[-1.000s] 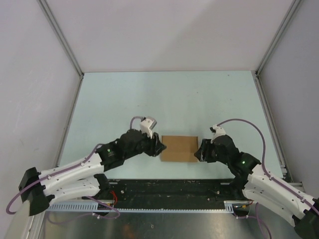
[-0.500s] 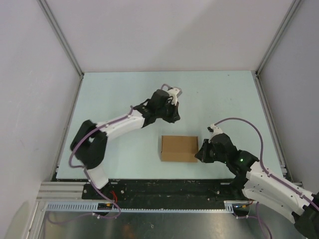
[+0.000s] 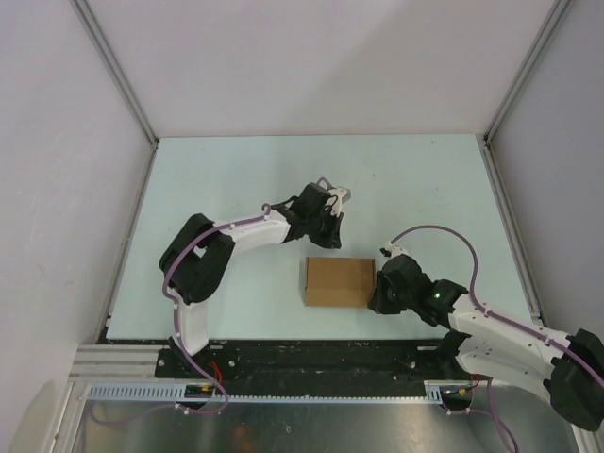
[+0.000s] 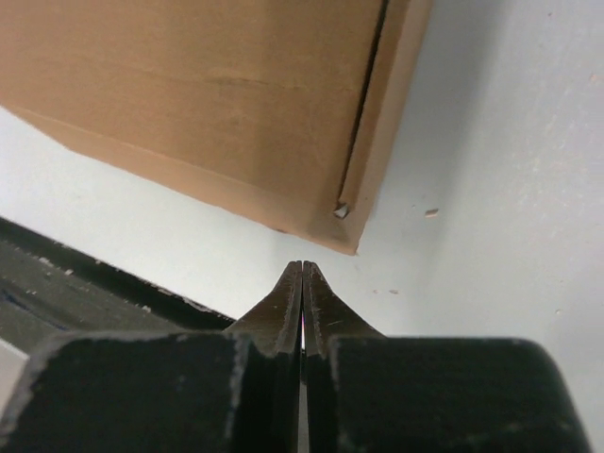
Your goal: Fold the paper box
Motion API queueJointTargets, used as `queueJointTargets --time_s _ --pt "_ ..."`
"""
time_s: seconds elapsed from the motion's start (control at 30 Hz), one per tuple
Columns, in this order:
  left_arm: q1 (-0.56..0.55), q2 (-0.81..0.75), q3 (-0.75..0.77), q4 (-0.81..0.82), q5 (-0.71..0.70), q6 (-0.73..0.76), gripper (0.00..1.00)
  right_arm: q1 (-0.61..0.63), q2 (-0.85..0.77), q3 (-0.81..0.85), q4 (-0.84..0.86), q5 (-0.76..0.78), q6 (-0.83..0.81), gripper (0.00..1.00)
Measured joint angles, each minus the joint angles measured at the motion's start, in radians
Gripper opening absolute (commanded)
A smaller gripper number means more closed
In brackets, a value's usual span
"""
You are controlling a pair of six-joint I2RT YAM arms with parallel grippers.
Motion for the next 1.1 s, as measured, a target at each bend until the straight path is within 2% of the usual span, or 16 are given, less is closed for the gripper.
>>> queueJointTargets --time_s 0.2,0.53,0.8,1.1 --pt "0.000 -0.053 -0.142 -0.002 0.006 -0.001 0.00 0.002 0.096 0.000 0.039 0.036 0.000 0.00" --pt "-0.025 -0.225 -0.348 -0.010 0.007 -0.017 0.00 0.003 0.159 0.000 0.138 0.072 0.000 0.00" --pt "-0.105 -0.348 -0.452 -0.005 -0.003 -0.066 0.00 0.002 0.227 0.000 0.183 0.071 -0.004 0.00" --pt "-0.142 -0.356 -0.479 -0.004 -0.006 -0.098 0.00 0.002 0.233 0.000 0.227 0.055 -0.008 0.00"
